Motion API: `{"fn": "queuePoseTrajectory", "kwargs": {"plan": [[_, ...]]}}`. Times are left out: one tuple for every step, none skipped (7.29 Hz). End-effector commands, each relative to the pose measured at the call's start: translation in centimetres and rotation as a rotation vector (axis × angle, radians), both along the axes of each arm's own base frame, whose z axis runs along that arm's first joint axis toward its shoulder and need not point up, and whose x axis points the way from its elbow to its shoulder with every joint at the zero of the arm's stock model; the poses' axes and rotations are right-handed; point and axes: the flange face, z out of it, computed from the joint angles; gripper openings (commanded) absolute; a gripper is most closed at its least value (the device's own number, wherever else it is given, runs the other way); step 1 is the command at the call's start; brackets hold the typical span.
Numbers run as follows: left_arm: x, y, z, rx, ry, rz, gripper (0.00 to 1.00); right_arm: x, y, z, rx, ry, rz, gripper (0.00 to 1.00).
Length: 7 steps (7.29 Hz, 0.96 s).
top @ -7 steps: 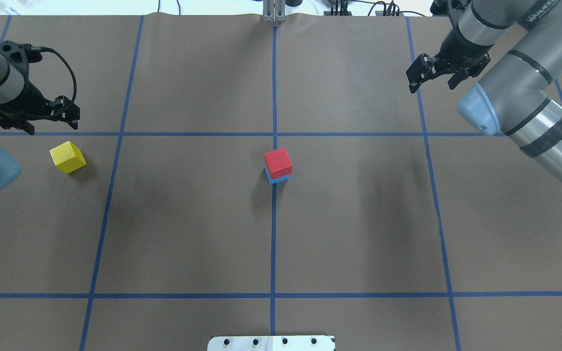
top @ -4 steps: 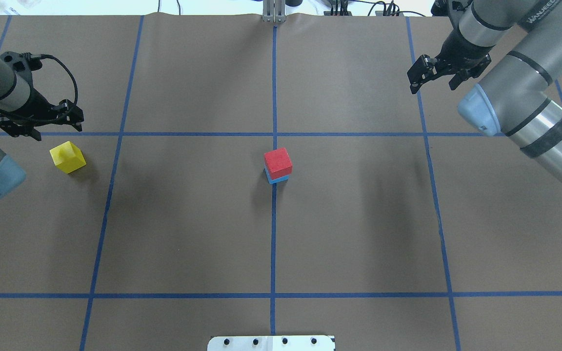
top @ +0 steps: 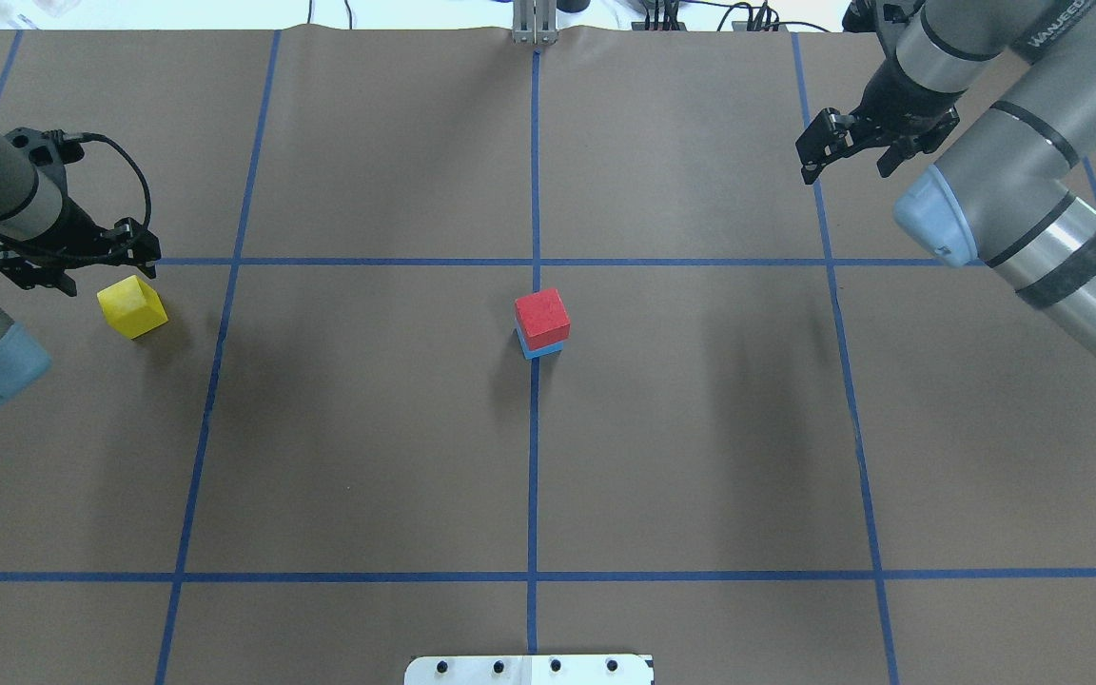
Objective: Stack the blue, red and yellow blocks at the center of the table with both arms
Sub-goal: 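Move the left gripper back toward the yellow cube, then lower the left gripper onto the yellow cube, close and lift it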
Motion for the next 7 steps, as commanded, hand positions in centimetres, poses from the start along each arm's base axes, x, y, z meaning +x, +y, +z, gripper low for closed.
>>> {"fn": "queuePoseTrajectory", "kwargs": {"plan": [[2.2,1.2,0.0,-0.039,0.002,-0.006,1.00,0.1,0.3,0.0,0.000,-0.003,0.001,0.99],[3.7,1.8,-0.3,-0.036,-0.008,-0.010,1.00,0.1,0.3,0.0,0.000,-0.003,0.001,0.99],[4.0,2.1,-0.2,-0.039,-0.010,-0.005,1.00,0.2,0.2,0.2,-0.002,0.000,0.003,0.99],[3.9,2.2,0.0,-0.040,-0.013,-0.006,1.00,0.2,0.2,0.1,-0.002,-0.001,0.002,0.99],[3.9,2.3,0.3,-0.044,-0.017,-0.005,1.00,0.1,0.3,0.1,-0.002,-0.002,0.002,0.99],[3.8,2.3,0.5,-0.043,-0.019,-0.001,1.00,0.2,0.3,0.0,-0.004,-0.004,0.005,0.99],[3.8,2.3,0.7,-0.046,-0.022,0.000,1.00,0.1,0.2,-0.1,-0.003,-0.004,0.002,0.99]]}}
